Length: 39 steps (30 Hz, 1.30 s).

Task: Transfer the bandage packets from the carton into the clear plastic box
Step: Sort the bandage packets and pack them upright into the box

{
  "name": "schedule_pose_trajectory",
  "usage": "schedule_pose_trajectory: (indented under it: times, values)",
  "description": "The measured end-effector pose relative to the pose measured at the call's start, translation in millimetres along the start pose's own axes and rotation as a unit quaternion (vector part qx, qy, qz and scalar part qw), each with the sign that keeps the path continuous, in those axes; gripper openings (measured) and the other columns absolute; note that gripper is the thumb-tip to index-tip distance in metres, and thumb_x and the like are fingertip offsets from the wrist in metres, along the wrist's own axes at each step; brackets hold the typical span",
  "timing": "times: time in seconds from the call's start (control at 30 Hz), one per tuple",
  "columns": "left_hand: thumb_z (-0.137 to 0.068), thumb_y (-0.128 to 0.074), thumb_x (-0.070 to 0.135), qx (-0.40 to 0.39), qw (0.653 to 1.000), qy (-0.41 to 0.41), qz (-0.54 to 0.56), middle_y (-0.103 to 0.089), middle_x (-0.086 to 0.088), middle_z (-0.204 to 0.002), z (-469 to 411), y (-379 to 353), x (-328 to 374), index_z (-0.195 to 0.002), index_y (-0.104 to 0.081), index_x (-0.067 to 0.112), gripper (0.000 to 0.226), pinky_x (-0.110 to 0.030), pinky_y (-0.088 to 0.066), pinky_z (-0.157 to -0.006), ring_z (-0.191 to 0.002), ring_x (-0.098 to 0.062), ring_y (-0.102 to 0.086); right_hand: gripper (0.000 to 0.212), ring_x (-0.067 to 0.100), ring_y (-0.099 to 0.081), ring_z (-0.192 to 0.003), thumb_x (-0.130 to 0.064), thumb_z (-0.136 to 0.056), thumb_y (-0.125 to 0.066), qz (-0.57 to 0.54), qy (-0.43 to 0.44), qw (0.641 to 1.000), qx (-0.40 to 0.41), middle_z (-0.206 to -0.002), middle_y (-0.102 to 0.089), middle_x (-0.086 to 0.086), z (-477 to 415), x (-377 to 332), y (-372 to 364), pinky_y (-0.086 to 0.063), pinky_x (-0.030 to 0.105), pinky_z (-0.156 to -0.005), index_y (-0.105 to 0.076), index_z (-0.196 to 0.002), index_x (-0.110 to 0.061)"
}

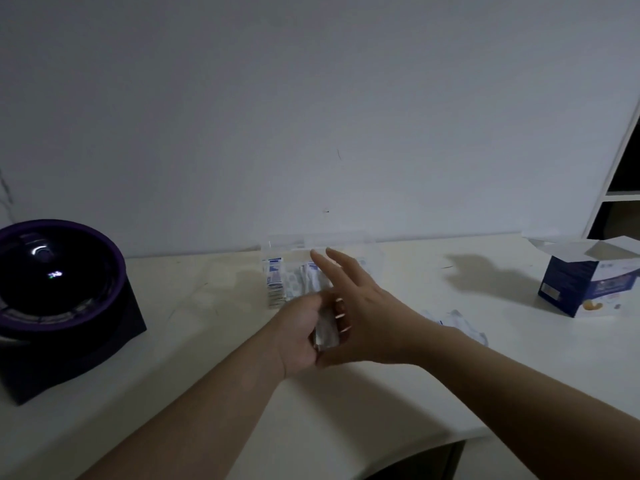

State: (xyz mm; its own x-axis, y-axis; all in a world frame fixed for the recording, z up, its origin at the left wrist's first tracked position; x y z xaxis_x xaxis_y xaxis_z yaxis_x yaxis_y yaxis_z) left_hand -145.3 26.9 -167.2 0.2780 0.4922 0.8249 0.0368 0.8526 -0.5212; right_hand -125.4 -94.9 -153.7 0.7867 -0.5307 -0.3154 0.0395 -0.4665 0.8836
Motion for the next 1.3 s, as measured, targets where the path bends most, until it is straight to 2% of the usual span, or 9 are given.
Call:
schedule_pose_trajectory:
  times: [0.1, 0.27, 0.5, 0.77, 0.93, 1.07, 1.13, 1.23, 1.3]
  values:
    - [-0.095, -0.043, 0.010, -0.068, 0.997, 0.004, -0.041, -0.063, -0.007, -0.076, 5.6, -7.5, -2.2, -0.094, -0.061, 0.011, 0.018, -0.024, -0.051, -0.053, -0.060, -0.014, -0.064, 0.118, 0.016, -0.033, -0.134, -0.050, -0.057, -0.084, 0.016, 0.013, 1.000, -0.002, -0.152, -0.005, -0.010, -0.4, 6.8, 6.2, -0.048, 0.032, -0.097, -0.007, -0.146, -0.042]
    - [-0.094, -0.043, 0.009, -0.078, 0.991, 0.013, -0.107, -0.053, 0.001, -0.070, 7.6, -4.9, -0.9, -0.083, -0.056, 0.018, 0.019, -0.022, -0.042, -0.054, -0.054, -0.008, -0.053, 0.086, 0.014, -0.053, -0.107, -0.036, -0.062, -0.084, 0.004, 0.032, 0.999, 0.016, -0.135, -0.025, -0.011, 0.9, 9.7, 14.3, -0.050, 0.020, -0.083, -0.038, -0.134, -0.031]
    - [-0.095, -0.049, 0.011, -0.051, 0.983, -0.043, -0.172, -0.048, 0.001, -0.067, 10.3, -7.1, -1.7, -0.077, -0.059, 0.017, 0.021, -0.023, -0.031, -0.055, -0.058, -0.009, -0.041, 0.081, 0.018, -0.050, -0.114, -0.046, -0.063, -0.080, 0.071, 0.081, 0.994, 0.009, -0.145, -0.020, -0.003, 3.9, -6.6, 18.7, -0.053, 0.031, -0.085, -0.042, -0.132, -0.030]
    - [-0.096, -0.048, 0.013, -0.037, 0.975, -0.084, -0.202, -0.045, 0.004, -0.060, 17.7, -13.5, 6.2, -0.073, -0.060, 0.020, 0.027, -0.022, -0.029, -0.052, -0.051, -0.007, -0.039, 0.080, 0.017, -0.057, -0.102, -0.045, -0.063, -0.081, 0.061, 0.058, 0.996, -0.016, -0.142, -0.020, -0.005, 1.0, -12.1, 28.5, -0.052, 0.028, -0.086, -0.043, -0.132, -0.029]
    - [-0.093, -0.055, 0.016, -0.069, 0.964, -0.072, -0.246, -0.033, 0.007, -0.056, 24.6, -11.5, 23.6, -0.065, -0.058, 0.022, 0.029, -0.017, -0.021, -0.042, -0.051, -0.007, -0.022, 0.073, 0.007, -0.056, -0.104, -0.028, -0.075, -0.077, -0.175, -0.051, 0.983, -0.024, -0.118, -0.049, -0.009, -10.0, -18.2, 57.8, -0.050, 0.029, -0.095, -0.038, -0.136, -0.034]
    - [-0.095, -0.052, 0.012, -0.064, 0.966, -0.068, -0.239, -0.032, 0.008, -0.054, 26.2, -5.1, 44.7, -0.078, -0.051, 0.018, 0.018, -0.015, -0.018, -0.042, -0.050, -0.006, -0.019, 0.048, 0.016, -0.063, -0.093, -0.002, -0.087, -0.059, -0.316, -0.097, 0.943, -0.039, -0.104, -0.063, 0.008, -29.1, -14.0, 75.6, -0.053, 0.028, -0.084, -0.048, -0.131, -0.014]
    - [-0.093, -0.053, 0.006, -0.057, 0.961, -0.075, -0.261, -0.031, 0.007, -0.055, 25.2, -4.9, 53.0, -0.082, -0.052, 0.017, 0.016, -0.015, -0.019, -0.041, -0.047, -0.005, -0.022, 0.032, 0.019, -0.065, -0.092, 0.000, -0.088, -0.057, -0.324, -0.108, 0.938, -0.058, -0.105, -0.067, 0.013, -39.1, -13.8, 76.5, -0.054, 0.026, -0.081, -0.056, -0.119, -0.006]
    - [-0.088, -0.060, 0.002, -0.034, 0.950, -0.100, -0.294, -0.034, 0.007, -0.052, 19.2, -5.8, 69.9, -0.088, -0.054, 0.015, 0.015, -0.015, -0.026, -0.039, -0.042, -0.004, -0.028, 0.016, 0.029, -0.065, -0.097, -0.009, -0.087, -0.062, -0.263, -0.122, 0.956, -0.046, -0.101, -0.070, 0.010, -58.7, -15.2, 80.1, -0.053, 0.041, -0.089, -0.062, -0.103, -0.011]
    - [-0.085, -0.062, 0.000, -0.018, 0.945, -0.118, -0.305, -0.038, 0.008, -0.049, 13.1, -4.5, 83.1, -0.086, -0.055, 0.016, 0.017, -0.016, -0.030, -0.039, -0.039, -0.003, -0.032, 0.014, 0.019, -0.065, -0.086, -0.012, -0.087, -0.064, -0.245, -0.122, 0.962, -0.024, -0.094, -0.070, 0.003, -71.4, -17.8, 83.1, -0.052, 0.032, -0.079, -0.060, -0.099, -0.017]
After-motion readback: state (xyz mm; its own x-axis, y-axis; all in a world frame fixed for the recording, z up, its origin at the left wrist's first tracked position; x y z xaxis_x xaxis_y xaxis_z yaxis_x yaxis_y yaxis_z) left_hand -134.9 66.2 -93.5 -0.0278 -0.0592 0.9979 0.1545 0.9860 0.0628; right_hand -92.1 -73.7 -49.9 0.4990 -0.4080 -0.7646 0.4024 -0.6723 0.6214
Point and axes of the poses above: each hand's wrist, its own z-axis away from the middle knuckle, its own y-axis out of the back of the hand, x = y × z, the point moved 1 cm from there along -z, towards the middle knuckle
